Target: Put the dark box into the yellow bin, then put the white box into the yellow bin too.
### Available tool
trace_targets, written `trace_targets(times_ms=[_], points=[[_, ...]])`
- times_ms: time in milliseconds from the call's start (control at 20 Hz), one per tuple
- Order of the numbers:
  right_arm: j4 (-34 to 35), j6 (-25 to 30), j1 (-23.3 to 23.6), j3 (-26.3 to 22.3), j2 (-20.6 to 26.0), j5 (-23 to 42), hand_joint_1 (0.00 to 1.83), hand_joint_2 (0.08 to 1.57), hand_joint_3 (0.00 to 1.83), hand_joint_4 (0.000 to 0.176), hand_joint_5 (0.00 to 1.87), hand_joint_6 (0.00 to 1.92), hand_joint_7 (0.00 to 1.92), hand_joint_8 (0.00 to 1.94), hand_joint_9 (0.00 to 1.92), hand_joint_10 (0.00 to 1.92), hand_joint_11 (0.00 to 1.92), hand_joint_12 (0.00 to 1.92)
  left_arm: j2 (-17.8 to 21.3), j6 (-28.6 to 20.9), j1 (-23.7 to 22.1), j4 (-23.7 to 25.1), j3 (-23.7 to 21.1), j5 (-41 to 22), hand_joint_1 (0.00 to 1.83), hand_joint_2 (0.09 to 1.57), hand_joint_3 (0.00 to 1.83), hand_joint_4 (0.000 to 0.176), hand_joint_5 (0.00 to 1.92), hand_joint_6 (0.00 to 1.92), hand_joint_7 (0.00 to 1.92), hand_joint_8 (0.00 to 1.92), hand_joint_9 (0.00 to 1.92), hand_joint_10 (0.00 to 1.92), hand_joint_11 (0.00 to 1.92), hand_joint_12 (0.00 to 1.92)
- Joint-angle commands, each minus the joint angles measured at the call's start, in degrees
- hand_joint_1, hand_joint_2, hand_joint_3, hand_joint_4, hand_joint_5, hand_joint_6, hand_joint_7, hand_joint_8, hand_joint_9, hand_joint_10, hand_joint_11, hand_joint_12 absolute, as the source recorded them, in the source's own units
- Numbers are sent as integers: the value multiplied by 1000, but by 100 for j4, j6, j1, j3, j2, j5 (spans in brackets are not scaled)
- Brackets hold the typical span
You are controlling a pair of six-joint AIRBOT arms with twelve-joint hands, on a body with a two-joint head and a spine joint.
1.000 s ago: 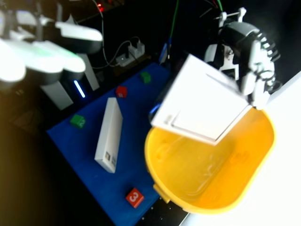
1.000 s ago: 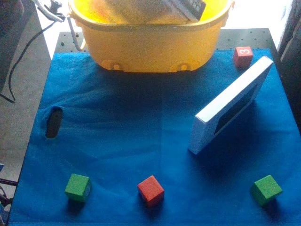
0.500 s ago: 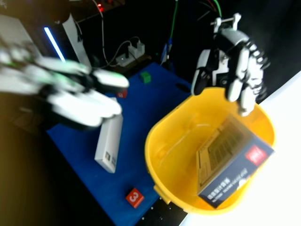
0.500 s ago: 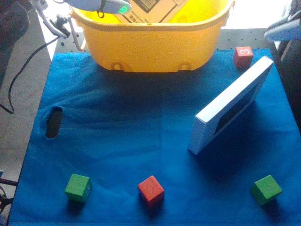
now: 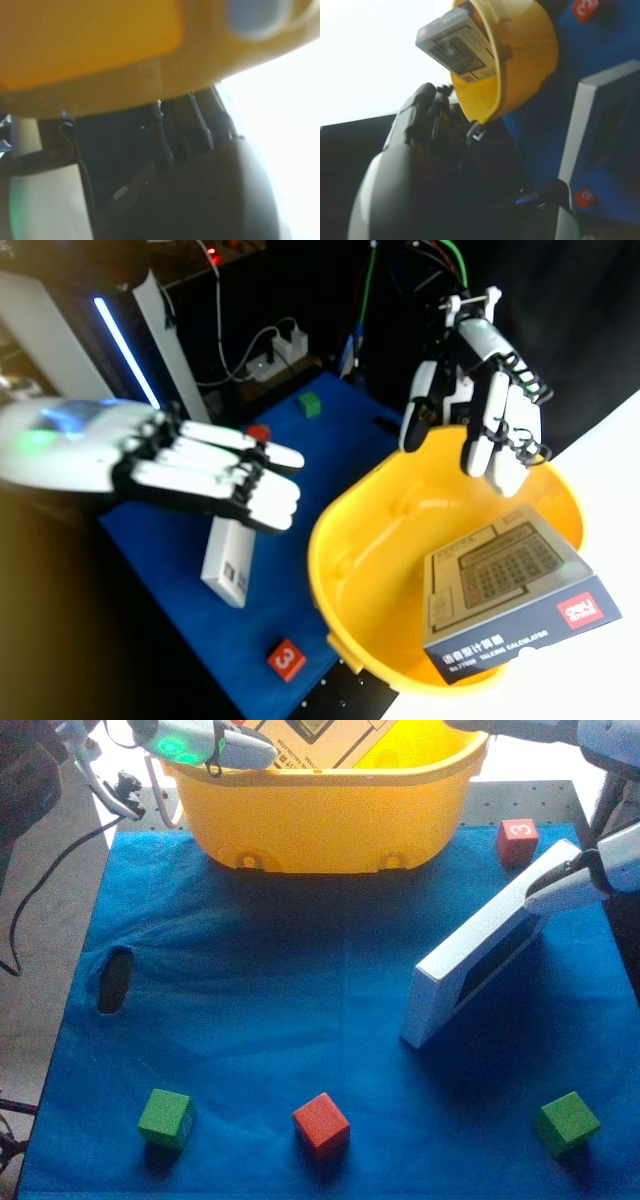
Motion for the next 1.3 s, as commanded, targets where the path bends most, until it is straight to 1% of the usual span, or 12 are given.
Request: trace_targets(times_ms=[0,200,300,350,450,600,900,1000,1050,1100,1200,1250], points=[[-61,220,26,24,14,594,468,709,0,17,101,1,219,8,222,3,144,184,24,-51,-38,-297,-27,-529,1321,851,0,27,620,1,541,3,594,4,402,640],[-243,379,-276,-35,-12,590,463,754,11,8,89,0,224,2,243,6,178,186,21,-51,5,-324,-28,-516,1295,857,0,0,587,0,509,0,581,2,408,671],[-243,379,-437,-34,-69,588,458,742,3,4,103,5,201,0,238,2,215,200,21,-51,15,-329,-30,-515,1302,858,0,5,592,0,498,3,569,6,378,736],[-243,379,-510,-32,-101,588,463,735,0,34,126,13,232,13,251,7,217,201,21,-51,20,-331,-30,-513,1313,853,0,1,618,0,520,0,582,4,396,695],[-242,379,-637,-22,-176,587,482,704,4,60,134,5,229,3,243,1,169,274,20,-51,27,-354,-37,-521,1307,851,0,0,619,0,528,0,602,2,441,629],[-213,380,-851,80,-392,587,611,740,6,0,215,6,382,9,318,5,187,317,24,-51,55,-373,-53,-529,1323,862,4,0,599,0,511,0,594,0,442,609],[77,381,-1015,343,-638,587,1144,855,0,0,690,5,727,3,737,7,641,317,50,-51,78,-431,-86,-555,1294,840,0,0,631,0,545,0,624,4,547,512],[120,381,-1027,429,-728,586,1216,896,0,0,894,18,983,14,1048,35,867,446,56,-51,97,-469,-94,-576,1302,853,6,0,610,0,532,0,619,0,542,500],[171,381,-1047,511,-816,586,1366,993,2,0,1056,495,1210,345,1133,700,903,760,76,-51,121,-500,-113,-586,1297,849,4,0,621,5,545,5,630,5,548,500],[237,381,-1079,585,-895,586,1395,1020,0,0,1107,578,1220,502,1101,928,877,988,93,-51,137,-520,-125,-587,1314,861,8,0,612,1,536,1,616,0,532,495],[265,380,-1112,645,-975,587,1396,1048,2,0,1049,701,1160,615,1069,1078,842,1171,104,-51,160,-545,-128,-588,1299,866,8,0,607,1,545,6,622,4,535,492],[267,380,-1112,645,-982,588,1290,1048,2,0,1072,728,1181,721,1076,856,840,1224,114,-51,166,-553,-136,-591,1301,869,8,0,606,1,542,4,616,1,543,493]])
